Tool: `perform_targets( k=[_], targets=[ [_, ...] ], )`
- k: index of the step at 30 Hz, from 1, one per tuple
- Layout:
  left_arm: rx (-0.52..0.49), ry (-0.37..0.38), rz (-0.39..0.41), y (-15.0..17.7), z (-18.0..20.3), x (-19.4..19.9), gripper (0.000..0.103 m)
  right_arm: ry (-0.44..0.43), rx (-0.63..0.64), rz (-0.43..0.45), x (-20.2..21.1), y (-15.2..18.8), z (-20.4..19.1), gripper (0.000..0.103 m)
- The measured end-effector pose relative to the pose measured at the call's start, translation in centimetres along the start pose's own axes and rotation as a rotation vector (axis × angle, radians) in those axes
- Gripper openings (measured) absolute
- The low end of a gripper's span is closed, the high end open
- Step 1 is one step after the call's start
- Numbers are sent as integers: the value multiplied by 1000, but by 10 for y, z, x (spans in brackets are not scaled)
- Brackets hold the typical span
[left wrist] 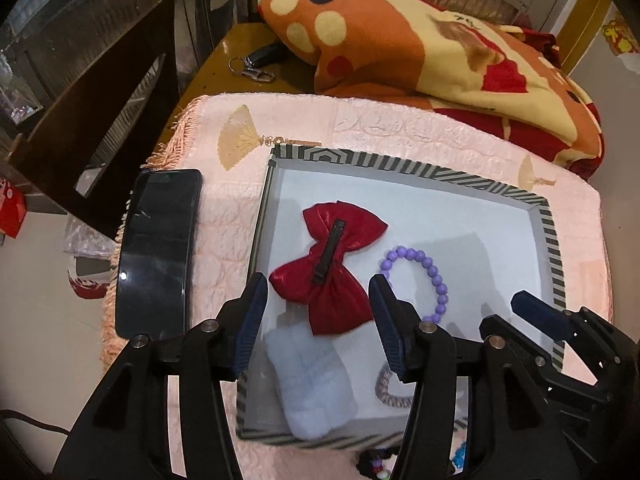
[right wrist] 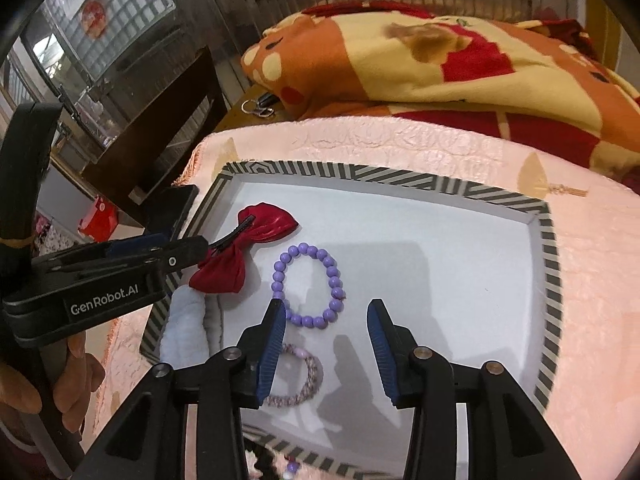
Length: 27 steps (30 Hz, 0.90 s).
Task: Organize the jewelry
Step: 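Withdraw both grippers from the tray toward the remaining jewelry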
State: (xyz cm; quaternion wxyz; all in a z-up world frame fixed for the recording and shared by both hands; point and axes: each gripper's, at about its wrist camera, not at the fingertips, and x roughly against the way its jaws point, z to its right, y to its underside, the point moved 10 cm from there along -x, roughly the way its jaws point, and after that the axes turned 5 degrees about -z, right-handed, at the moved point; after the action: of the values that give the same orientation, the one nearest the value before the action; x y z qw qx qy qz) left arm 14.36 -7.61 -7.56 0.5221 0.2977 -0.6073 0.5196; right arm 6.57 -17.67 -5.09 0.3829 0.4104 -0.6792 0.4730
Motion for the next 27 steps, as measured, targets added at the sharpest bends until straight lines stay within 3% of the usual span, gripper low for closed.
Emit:
perform_targets(
  k=[12,27],
  targets=[
    [-14,-24,46,41,17,28,52,18,-37,34,34,41,11,41],
    [-6,-38,37,104,40,47,52,16,-36,32,64,96,23,41]
  ],
)
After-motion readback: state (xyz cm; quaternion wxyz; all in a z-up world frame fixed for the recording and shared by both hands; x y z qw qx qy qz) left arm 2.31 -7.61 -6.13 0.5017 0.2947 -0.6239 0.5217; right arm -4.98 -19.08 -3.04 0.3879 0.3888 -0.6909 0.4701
